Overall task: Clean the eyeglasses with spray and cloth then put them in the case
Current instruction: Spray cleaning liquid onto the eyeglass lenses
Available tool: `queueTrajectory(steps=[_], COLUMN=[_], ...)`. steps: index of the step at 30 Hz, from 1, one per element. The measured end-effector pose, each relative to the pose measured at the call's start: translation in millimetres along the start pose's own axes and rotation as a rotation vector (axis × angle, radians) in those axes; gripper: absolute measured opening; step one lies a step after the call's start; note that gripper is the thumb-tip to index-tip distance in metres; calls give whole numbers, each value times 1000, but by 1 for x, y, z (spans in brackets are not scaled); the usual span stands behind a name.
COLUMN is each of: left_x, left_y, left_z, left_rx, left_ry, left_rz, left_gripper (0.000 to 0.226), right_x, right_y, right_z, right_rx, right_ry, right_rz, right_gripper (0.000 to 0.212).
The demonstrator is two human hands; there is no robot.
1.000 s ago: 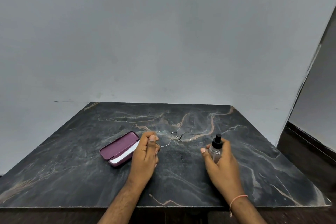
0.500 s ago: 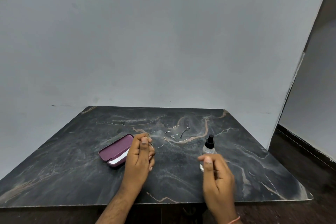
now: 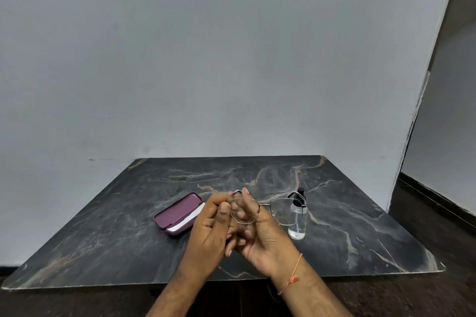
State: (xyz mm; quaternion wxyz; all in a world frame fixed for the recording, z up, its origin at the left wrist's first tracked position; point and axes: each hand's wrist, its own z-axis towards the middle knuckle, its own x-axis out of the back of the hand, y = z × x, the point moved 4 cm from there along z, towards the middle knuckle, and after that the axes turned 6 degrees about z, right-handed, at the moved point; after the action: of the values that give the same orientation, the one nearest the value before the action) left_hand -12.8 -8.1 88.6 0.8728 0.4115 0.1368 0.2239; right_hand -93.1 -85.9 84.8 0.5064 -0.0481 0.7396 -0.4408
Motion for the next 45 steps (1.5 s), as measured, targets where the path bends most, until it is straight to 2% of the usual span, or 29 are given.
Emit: queueTrajectory(steps=[5, 8, 11, 14, 18, 21, 24, 30, 33, 36, 41, 45], left_x=[2, 4, 7, 12, 25, 36, 45, 50, 46, 44, 43, 37], left_y=[4, 0, -5, -13, -16, -13, -13, -22, -22, -20, -25, -27], left_z=[-5, -7, -9, -13, -12, -11, -14, -25, -29, -28, -21, -13], left_rx=[15, 28, 40, 37, 39, 28, 12, 53, 8, -35, 2, 46], left_ry=[-38, -79, -78, -61, 49, 138, 153, -20, -65, -59, 19, 29], left_rz=[22, 54, 58, 69, 84, 92, 69, 41, 114, 209, 374, 379], left_gripper=[18, 19, 25, 29, 24, 32, 47, 86, 95, 88, 52, 47], right_x=[0, 3, 8, 11, 13, 19, 23, 30, 29, 31, 38, 40], right_y=[-7, -20, -30, -39, -51, -60, -69, -86, -92, -95, -96, -95], right_z=[0, 0, 1, 1, -1, -2, -1, -6, -8, -8, -8, -10], right_rx=[37, 145, 239, 343, 513, 643, 737, 860, 939, 989, 1016, 1055], right_ry=[-29, -11, 52, 78, 138, 179, 238, 395, 441, 486, 553, 546], right_rz=[56, 70, -43, -167, -319, -462, -598, -955, -1078, -1193, -1260, -1294], right_gripper=[17, 15, 9, 14, 15, 16, 18, 22, 25, 24, 19, 19])
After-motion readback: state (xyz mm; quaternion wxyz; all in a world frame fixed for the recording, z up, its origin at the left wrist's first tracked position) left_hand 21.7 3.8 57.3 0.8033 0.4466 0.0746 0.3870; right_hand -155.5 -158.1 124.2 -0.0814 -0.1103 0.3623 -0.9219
